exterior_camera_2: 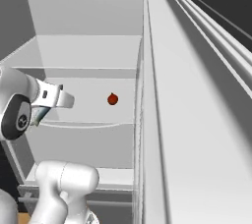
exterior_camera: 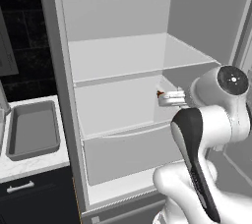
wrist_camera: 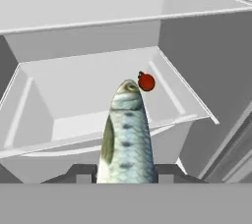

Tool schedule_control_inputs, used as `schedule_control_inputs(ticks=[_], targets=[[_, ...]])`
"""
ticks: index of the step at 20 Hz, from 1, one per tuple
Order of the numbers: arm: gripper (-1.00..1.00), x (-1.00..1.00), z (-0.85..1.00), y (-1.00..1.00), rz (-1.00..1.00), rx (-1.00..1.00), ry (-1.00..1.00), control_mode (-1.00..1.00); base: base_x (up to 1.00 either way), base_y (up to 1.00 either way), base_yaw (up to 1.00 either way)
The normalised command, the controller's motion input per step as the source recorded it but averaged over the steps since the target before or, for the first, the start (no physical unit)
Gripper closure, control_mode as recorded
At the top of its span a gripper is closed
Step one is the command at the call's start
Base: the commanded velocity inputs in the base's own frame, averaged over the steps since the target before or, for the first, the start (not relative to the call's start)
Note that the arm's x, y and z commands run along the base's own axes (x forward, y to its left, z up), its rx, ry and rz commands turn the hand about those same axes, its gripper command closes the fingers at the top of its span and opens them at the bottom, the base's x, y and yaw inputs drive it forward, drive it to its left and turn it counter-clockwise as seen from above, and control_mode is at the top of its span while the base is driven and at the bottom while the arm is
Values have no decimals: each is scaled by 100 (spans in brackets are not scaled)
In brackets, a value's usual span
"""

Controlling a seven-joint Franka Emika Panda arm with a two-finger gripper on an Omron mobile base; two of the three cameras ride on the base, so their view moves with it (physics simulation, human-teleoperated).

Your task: Place one tomato and one fish in each tupperware on the nearby counter, to pack two identical lunches.

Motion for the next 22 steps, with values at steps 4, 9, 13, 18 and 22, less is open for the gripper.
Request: schedule_control_inputs(ticks=[4, 9, 13, 18, 22], targets=[[100, -25, -8, 0, 4, 0, -3, 100, -75, 0, 11], [100, 0, 0, 0, 0, 0, 0, 100, -96, 46, 18], [100, 0, 0, 0, 0, 0, 0, 100, -25, 100, 9], [100, 0, 0, 0, 0, 0, 0, 100, 22, 100, 0], [100, 0, 0, 0, 0, 0, 0, 100, 66, 100, 0]])
